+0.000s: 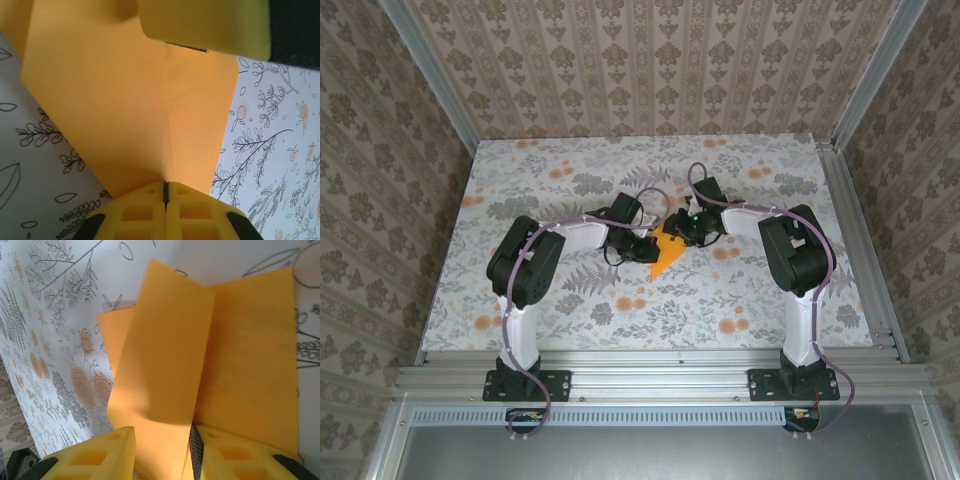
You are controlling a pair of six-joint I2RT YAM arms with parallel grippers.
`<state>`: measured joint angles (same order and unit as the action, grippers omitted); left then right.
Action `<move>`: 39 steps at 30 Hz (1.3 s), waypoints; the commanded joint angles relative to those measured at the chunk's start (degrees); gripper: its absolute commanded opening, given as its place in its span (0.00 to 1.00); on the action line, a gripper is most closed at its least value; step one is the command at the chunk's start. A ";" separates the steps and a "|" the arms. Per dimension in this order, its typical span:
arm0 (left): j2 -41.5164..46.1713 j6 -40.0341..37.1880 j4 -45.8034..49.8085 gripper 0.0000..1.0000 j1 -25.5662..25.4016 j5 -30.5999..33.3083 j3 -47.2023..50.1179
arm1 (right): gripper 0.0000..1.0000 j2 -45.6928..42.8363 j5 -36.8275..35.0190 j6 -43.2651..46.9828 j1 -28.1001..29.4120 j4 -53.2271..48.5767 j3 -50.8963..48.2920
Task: Fold a paper plane with a square sheet of paper (pick it up from the middle)
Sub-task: Pick up the paper from the center of the table.
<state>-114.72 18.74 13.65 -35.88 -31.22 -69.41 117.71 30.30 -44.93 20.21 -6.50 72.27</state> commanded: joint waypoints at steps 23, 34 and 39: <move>-0.51 -1.82 2.08 0.00 0.90 -1.20 0.85 | 0.23 3.22 3.53 3.53 2.03 2.89 -0.09; 6.92 -0.72 4.06 0.14 0.98 -2.14 -0.47 | 0.03 -1.66 3.62 3.35 2.03 3.44 -1.77; 13.16 -1.31 7.04 0.30 1.50 -0.16 -1.21 | 0.00 -5.93 2.74 3.73 2.14 2.02 -2.80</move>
<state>-106.50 18.13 17.80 -35.22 -32.12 -69.43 116.29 33.04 -42.11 21.93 -3.33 70.24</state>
